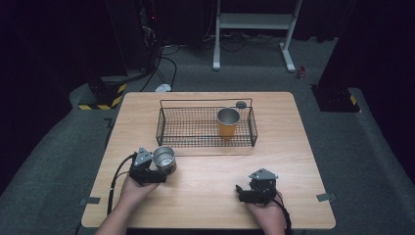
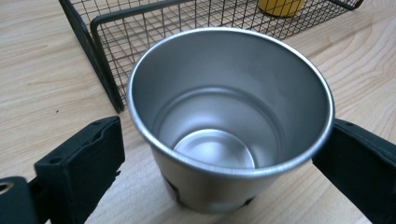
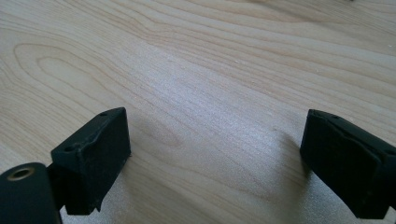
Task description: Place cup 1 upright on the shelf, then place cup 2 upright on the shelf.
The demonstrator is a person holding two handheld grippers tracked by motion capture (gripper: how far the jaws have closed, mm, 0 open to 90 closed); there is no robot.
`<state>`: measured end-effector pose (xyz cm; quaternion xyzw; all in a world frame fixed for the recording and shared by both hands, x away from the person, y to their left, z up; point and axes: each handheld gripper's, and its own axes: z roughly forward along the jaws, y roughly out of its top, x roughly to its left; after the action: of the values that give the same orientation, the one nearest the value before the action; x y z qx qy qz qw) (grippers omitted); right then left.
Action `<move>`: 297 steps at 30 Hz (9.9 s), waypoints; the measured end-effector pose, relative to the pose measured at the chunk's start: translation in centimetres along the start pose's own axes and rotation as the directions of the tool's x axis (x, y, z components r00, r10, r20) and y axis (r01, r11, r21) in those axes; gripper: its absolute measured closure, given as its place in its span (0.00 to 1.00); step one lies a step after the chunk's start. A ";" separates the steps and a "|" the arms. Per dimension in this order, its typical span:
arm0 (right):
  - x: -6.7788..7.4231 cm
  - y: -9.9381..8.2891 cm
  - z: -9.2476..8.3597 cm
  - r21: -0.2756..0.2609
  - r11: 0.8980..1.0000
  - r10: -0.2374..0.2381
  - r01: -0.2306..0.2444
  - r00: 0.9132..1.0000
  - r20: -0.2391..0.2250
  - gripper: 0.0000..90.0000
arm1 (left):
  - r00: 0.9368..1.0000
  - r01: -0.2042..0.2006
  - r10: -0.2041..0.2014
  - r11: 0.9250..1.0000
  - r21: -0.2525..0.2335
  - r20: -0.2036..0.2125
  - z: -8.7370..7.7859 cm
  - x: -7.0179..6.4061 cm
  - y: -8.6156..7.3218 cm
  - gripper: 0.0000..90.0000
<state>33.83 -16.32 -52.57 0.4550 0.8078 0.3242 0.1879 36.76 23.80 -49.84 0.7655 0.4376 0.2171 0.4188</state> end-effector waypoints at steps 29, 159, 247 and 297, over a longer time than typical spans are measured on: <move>0.0 0.0 0.0 0.000 1.000 0.000 0.000 1.000 0.000 0.09 | 1.000 -0.001 -0.001 0.998 -0.069 -0.020 0.6 -0.4 0.4 0.21; -0.1 0.1 0.1 0.001 1.000 -0.004 0.004 1.000 0.001 0.09 | 0.994 0.059 -0.078 0.976 -0.211 -0.081 5.1 0.3 15.4 0.21; -0.1 0.1 0.1 -0.001 1.000 -0.005 0.005 1.000 0.002 0.09 | 0.978 0.141 -0.093 0.954 0.265 -0.188 13.6 1.6 12.6 0.18; -0.1 0.1 0.0 0.002 1.000 -0.002 0.002 1.000 0.001 0.09 | 0.984 0.107 -0.086 0.986 0.131 -0.156 7.1 0.6 13.7 0.00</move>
<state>33.95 -16.35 -52.56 0.4547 0.8084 0.3229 0.1882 48.75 17.49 -42.48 0.7520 0.5187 0.2223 0.3405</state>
